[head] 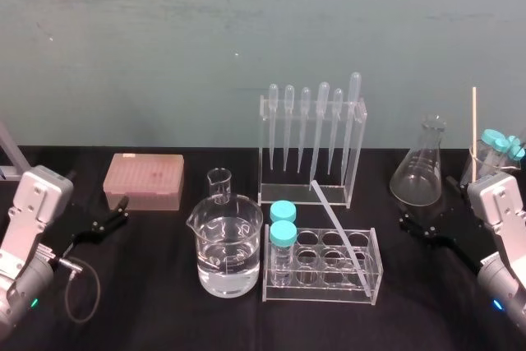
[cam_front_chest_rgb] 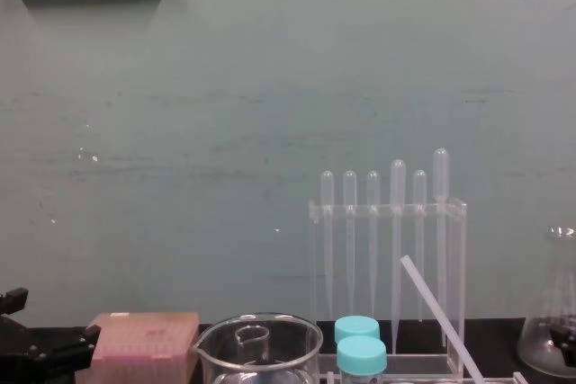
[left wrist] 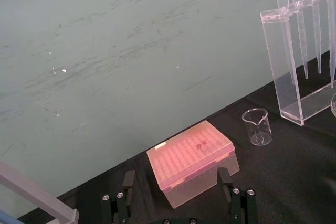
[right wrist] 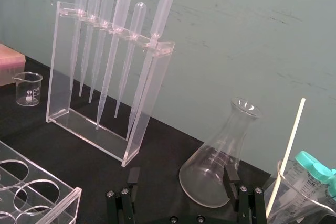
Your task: Pick up the stirring rod with one hand, then place it down.
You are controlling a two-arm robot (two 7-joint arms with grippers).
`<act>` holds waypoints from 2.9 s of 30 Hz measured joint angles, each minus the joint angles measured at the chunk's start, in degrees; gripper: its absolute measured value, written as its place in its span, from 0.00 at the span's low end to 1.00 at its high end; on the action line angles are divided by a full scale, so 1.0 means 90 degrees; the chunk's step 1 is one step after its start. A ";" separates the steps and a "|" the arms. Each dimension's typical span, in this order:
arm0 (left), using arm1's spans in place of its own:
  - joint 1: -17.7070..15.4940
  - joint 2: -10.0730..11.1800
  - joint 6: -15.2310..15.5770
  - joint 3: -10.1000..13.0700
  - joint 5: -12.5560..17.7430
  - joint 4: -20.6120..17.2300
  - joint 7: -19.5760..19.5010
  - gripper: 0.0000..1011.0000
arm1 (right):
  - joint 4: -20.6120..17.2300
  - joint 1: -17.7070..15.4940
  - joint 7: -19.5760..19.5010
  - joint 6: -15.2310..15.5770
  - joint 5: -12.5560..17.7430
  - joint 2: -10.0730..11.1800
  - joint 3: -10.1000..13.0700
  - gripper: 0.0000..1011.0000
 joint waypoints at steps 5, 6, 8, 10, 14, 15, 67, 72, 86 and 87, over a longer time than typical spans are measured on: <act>0.0000 0.0000 0.0000 0.0000 0.0000 0.0000 0.0000 0.99 | 0.0000 0.0000 0.0000 0.0000 0.0000 0.0001 0.0000 0.99; 0.0000 0.0000 0.0000 0.0000 0.0000 0.0000 0.0000 0.99 | 0.0000 0.0000 0.0000 0.0000 0.0000 0.0001 0.0000 0.99; 0.0000 0.0000 0.0000 0.0000 0.0000 0.0000 0.0000 0.99 | 0.0000 0.0000 0.0000 0.0000 0.0000 0.0000 0.0000 0.99; 0.0000 0.0000 0.0000 0.0000 0.0000 0.0000 0.0000 0.99 | 0.0000 0.0000 0.0000 0.0000 0.0000 0.0000 0.0000 0.99; 0.0000 0.0000 0.0000 0.0000 0.0000 0.0000 0.0000 0.99 | 0.0000 -0.0025 -0.0013 -0.0030 -0.0022 -0.0009 0.0042 0.99; 0.0000 0.0000 0.0000 0.0000 0.0000 0.0000 0.0000 0.99 | 0.0000 -0.0045 -0.0030 -0.0074 -0.0032 -0.0016 0.0072 0.99; 0.0000 0.0000 0.0000 0.0000 0.0000 0.0000 0.0000 0.99 | 0.0519 0.1088 0.4248 0.0846 0.2108 -0.0416 -0.0305 0.99; 0.0000 0.0000 0.0000 0.0000 0.0000 0.0000 0.0000 0.99 | 0.0509 0.1082 0.4248 0.0835 0.2108 -0.0409 -0.0305 0.99; 0.0000 0.0000 0.0000 0.0000 0.0000 0.0000 0.0000 0.99 | 0.0492 0.1072 0.4248 0.0801 0.2111 -0.0401 -0.0305 0.76; 0.0000 0.0000 0.0000 0.0000 0.0000 0.0000 0.0000 0.99 | 0.0491 0.1071 0.4248 0.0801 0.2111 -0.0401 -0.0305 0.73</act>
